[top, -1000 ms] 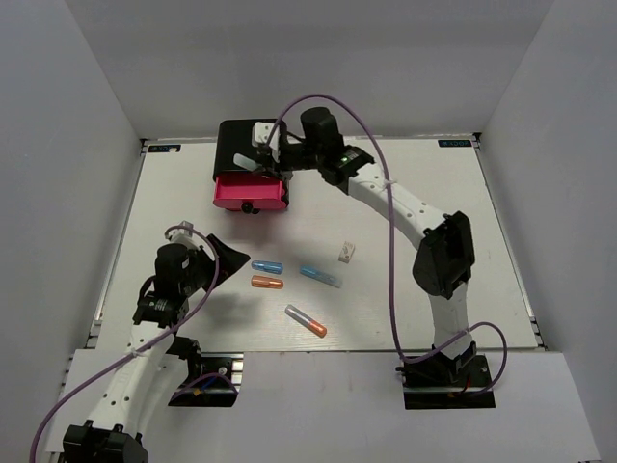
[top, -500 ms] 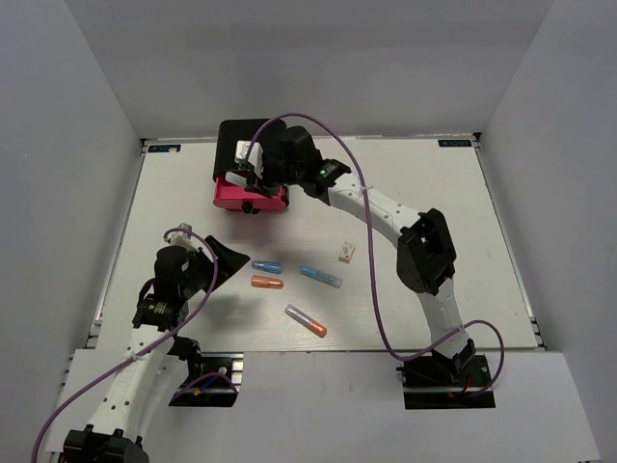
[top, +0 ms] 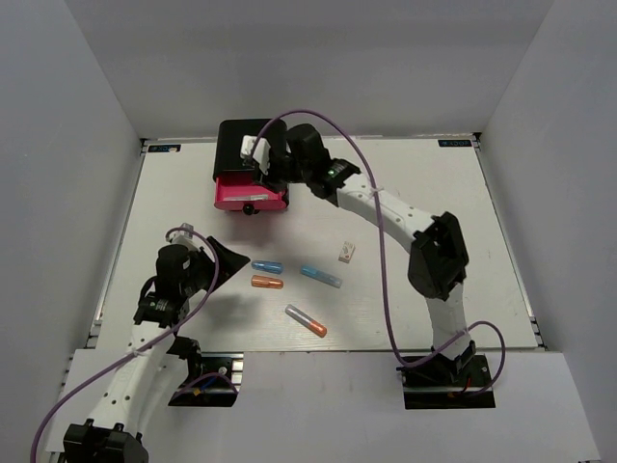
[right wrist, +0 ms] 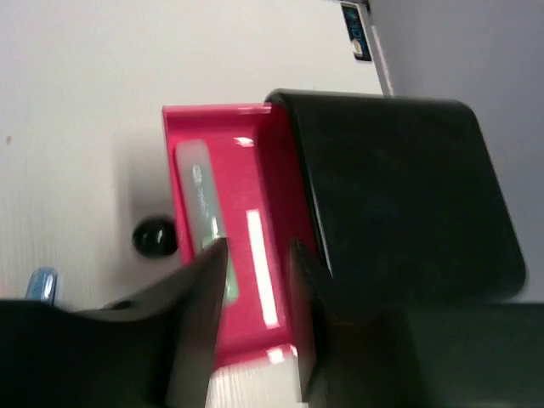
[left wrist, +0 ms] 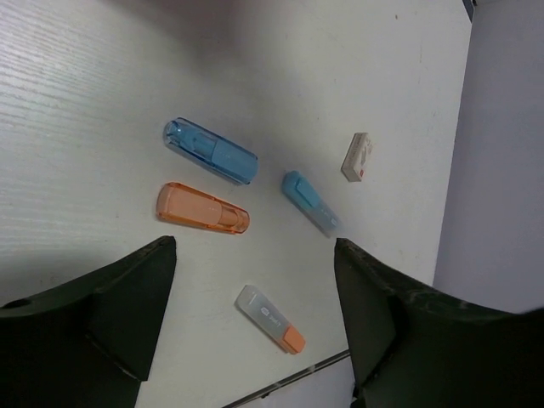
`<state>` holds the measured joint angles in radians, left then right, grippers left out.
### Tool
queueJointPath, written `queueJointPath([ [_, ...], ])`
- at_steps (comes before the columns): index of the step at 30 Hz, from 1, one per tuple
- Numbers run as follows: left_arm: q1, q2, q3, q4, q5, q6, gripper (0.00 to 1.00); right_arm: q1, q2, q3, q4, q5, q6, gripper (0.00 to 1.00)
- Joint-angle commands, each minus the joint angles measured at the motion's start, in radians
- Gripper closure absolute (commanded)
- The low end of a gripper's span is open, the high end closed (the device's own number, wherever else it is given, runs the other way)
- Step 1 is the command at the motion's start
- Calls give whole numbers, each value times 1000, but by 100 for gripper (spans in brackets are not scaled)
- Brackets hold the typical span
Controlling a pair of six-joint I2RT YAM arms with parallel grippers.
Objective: Sort the stationery into containers
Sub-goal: Place the stationery into the container, then grab a piece of stationery with the right arm
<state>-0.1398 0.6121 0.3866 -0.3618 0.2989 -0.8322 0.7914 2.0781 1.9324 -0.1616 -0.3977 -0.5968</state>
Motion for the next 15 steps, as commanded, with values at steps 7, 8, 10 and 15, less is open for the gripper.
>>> queueJointPath([
  [7,3,43,23,50,49,10,79,-20,-521,-548,-47,140,-6,100],
  [8,3,60,23,50,49,10,82,-24,-561,-581,-79,128,-11,100],
  [10,3,87,23,50,49,10,80,-26,-616,-739,-137,91,-12,97],
  [15,3,152,43,28,59,19,28,-24,-629,-940,-182,47,12,34],
])
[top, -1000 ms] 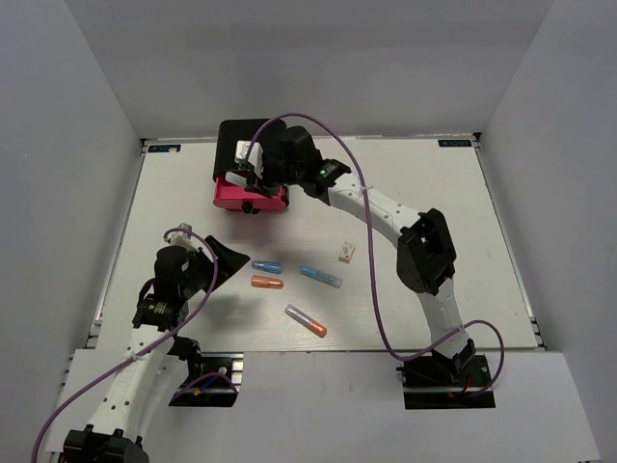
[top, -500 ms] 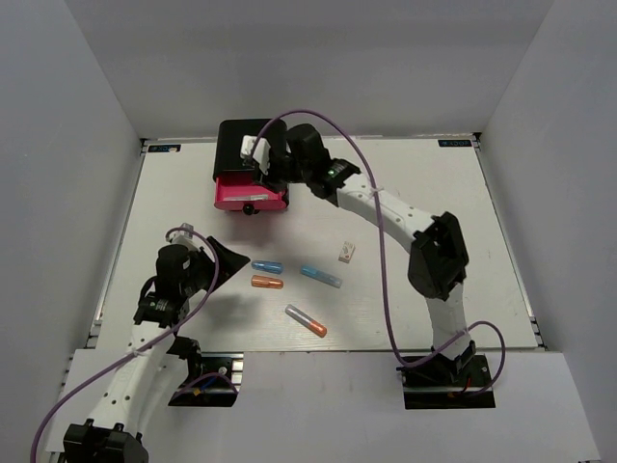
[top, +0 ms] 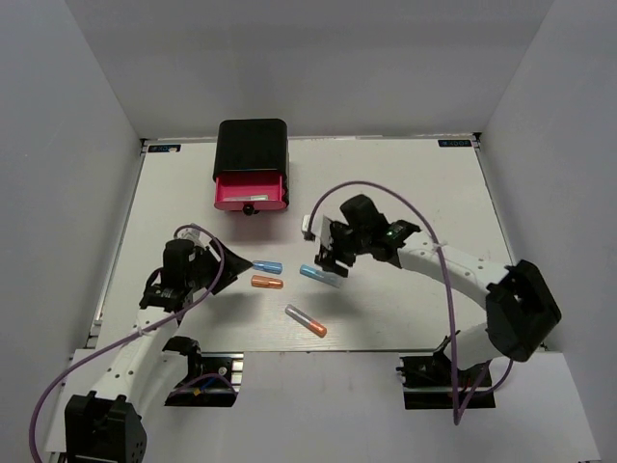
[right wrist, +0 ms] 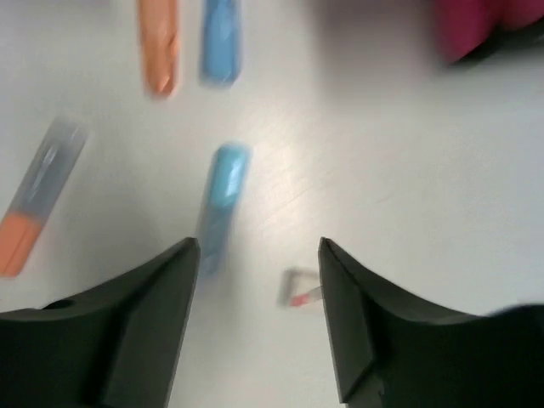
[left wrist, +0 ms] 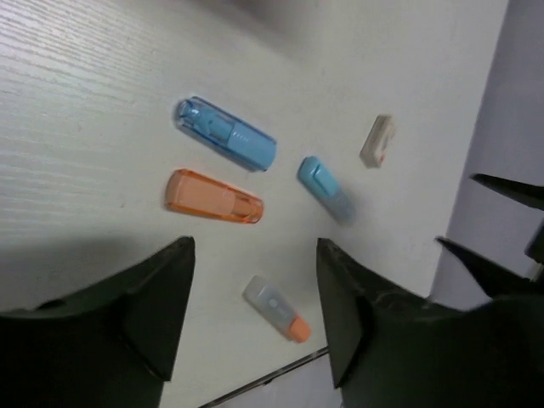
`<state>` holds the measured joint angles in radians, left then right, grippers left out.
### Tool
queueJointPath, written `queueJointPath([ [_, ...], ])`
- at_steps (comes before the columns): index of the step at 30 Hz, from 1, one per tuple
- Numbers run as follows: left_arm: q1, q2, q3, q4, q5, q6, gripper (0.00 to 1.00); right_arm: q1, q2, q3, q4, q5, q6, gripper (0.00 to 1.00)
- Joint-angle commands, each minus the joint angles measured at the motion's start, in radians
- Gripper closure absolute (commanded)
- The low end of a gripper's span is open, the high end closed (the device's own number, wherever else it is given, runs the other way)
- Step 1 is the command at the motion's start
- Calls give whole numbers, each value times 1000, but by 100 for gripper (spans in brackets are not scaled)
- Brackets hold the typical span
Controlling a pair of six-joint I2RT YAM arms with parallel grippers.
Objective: Sort the stationery into containers
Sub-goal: Grab a piece of stationery with the right arm
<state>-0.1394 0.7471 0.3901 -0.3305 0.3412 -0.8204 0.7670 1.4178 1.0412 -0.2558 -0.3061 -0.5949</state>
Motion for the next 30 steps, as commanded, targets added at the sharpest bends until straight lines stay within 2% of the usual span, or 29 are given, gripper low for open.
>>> queueJointPath([
  [1,3,35,53,-4,16,7,24,2,44,-55,-95,-51,14,25],
  [4,3,47,92,-62,25,32,20,5,125,-35,-102,-36,53,25],
  [12,3,-23,138,-203,-2,72,20,15,344,103,-77,39,83,24],
  [21,3,-130,118,-262,27,82,19,40,391,70,-34,87,87,30],
  [24,3,-159,118,-243,54,116,19,49,386,30,-5,122,75,33],
  [28,3,-160,118,-211,102,139,19,58,374,-4,12,140,78,42],
  [30,3,-160,118,-199,113,139,19,60,363,-23,16,136,78,52],
])
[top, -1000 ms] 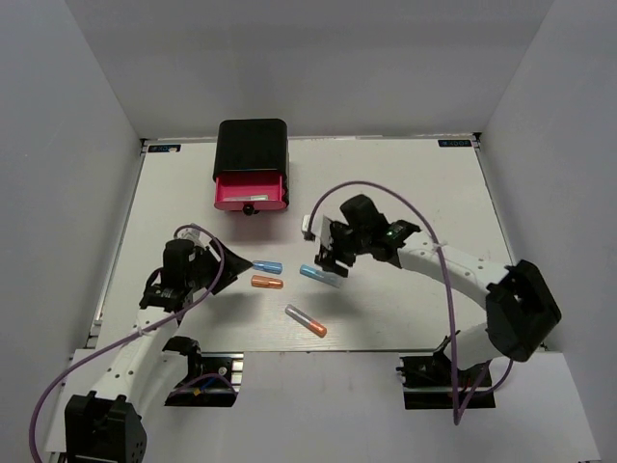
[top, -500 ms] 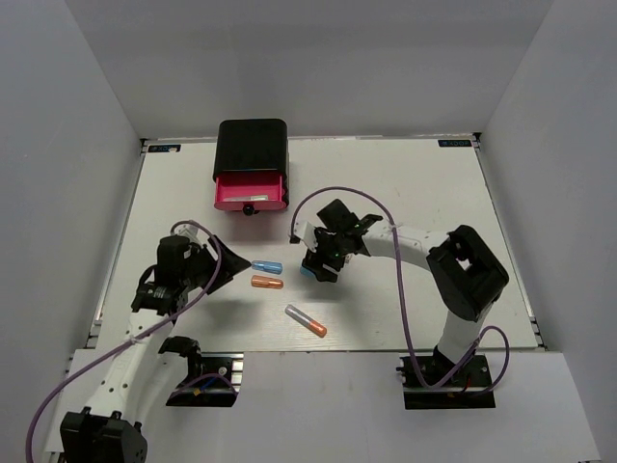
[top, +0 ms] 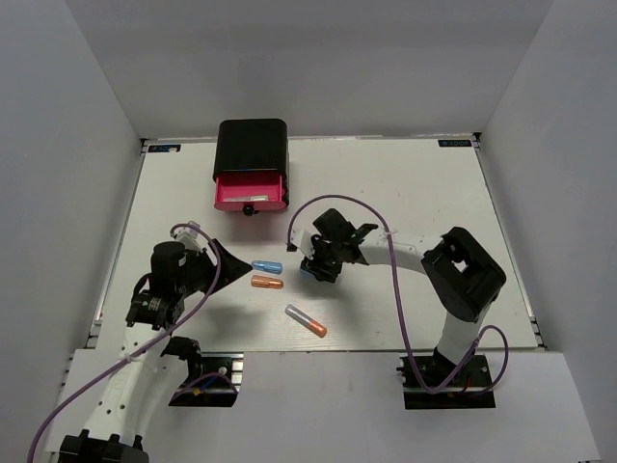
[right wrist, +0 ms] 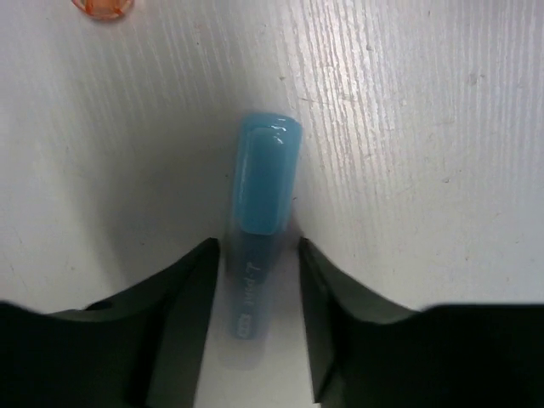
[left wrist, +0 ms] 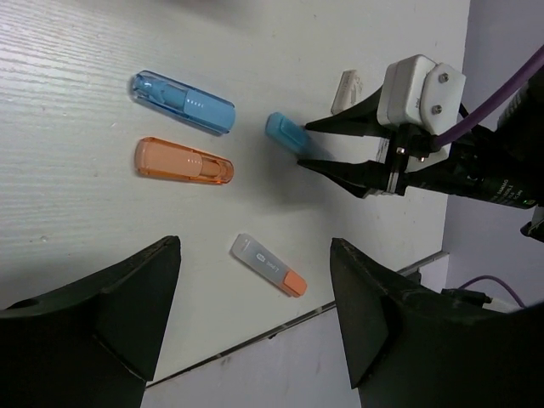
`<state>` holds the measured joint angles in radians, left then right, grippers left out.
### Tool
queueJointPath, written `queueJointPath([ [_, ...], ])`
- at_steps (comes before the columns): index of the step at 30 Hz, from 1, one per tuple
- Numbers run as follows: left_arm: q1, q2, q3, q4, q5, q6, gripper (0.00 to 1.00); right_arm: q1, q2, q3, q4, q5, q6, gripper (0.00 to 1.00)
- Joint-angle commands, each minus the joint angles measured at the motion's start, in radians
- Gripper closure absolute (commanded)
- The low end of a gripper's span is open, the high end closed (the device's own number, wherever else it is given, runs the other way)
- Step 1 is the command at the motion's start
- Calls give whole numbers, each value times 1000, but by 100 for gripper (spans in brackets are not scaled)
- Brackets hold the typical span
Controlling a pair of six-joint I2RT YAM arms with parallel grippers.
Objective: Sort the stationery into containers
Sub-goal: Grab a piece of stationery with the right arm, then place the stationery into the container
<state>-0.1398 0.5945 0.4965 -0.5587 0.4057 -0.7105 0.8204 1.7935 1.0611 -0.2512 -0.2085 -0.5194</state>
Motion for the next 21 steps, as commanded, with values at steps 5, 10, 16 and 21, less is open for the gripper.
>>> queueJointPath([
  [5,3,24,20,78,70,39,19,-7,-89,-29,-40,-66,-37,72],
  [10,3,24,30,89,70,51,19,-18,-233,59,-76,-169,-139,92],
  [16,3,24,-4,121,90,51,19,-36,-269,333,-25,-250,-208,95],
  [21,3,14,8,122,90,60,19,-38,-139,453,114,-304,-208,95],
])
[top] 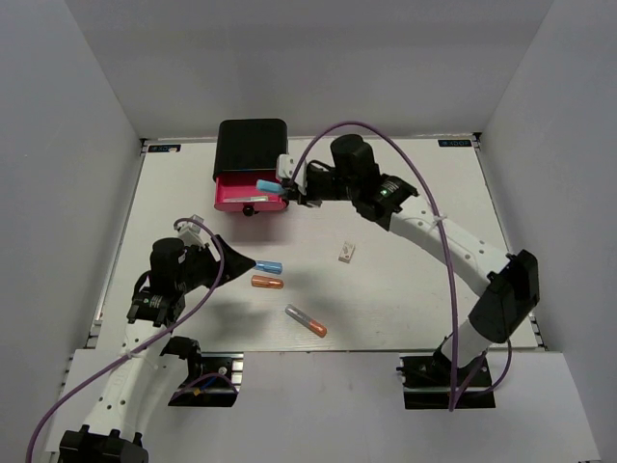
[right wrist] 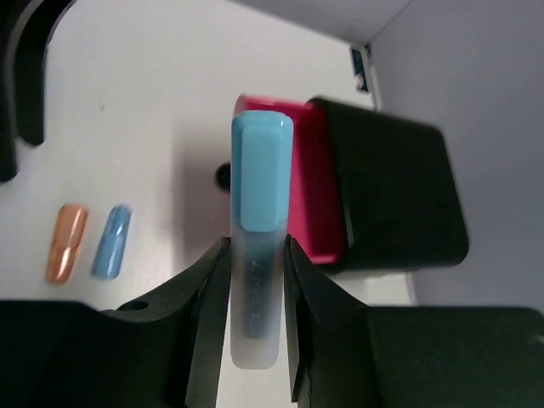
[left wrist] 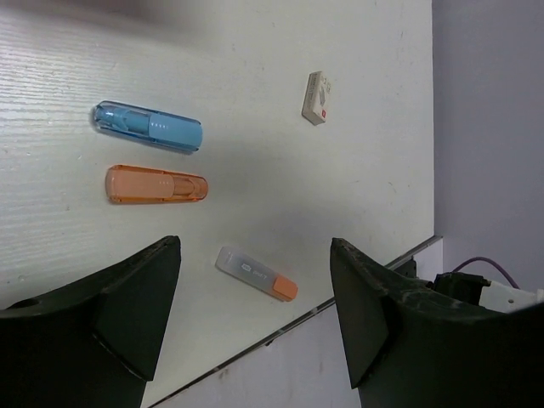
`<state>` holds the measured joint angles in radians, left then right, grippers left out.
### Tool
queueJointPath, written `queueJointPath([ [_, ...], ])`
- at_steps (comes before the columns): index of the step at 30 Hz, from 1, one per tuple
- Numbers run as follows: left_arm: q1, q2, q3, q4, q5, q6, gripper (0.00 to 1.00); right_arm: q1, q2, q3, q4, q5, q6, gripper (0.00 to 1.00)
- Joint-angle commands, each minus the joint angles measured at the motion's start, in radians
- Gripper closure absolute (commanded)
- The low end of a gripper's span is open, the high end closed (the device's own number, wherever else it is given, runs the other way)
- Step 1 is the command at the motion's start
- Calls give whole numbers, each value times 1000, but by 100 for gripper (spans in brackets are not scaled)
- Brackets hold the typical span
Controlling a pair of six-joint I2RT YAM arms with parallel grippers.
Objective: Sort the stationery into containers
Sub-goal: Place the stationery into the container
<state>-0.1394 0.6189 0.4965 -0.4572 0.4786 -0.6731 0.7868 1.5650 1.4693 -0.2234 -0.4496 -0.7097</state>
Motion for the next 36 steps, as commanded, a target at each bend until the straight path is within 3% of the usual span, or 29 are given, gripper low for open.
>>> queueJointPath([
  [1,3,-10,8,20,17,23,19,2,111,101,97,-64,-4,95],
  [8,3,-19,36,2,8,41,19,12,351,272,311,-46,122,97],
  [14,3,-28,59,-47,8,78,19,9,519,479,225,-58,181,94],
  [17,3,-28,79,-47,8,98,19,9,549,500,179,-61,165,76],
  [18,3,-28,79,-47,17,98,19,9,549,500,167,-55,165,62],
  [19,3,-28,79,-47,28,98,19,8,549,500,161,-61,165,56],
  [24,3,33,100,-14,48,130,20,-1,514,497,145,-70,184,47],
  [30,-6,113,157,3,71,182,24,-27,342,447,89,-69,205,53],
  [33,-6,139,168,23,93,207,42,-49,197,289,50,-86,202,67],
  [34,-6,154,168,23,107,207,47,-57,161,144,45,-89,197,73],
  [36,-34,186,168,23,135,245,56,-69,63,38,51,-84,190,75],
])
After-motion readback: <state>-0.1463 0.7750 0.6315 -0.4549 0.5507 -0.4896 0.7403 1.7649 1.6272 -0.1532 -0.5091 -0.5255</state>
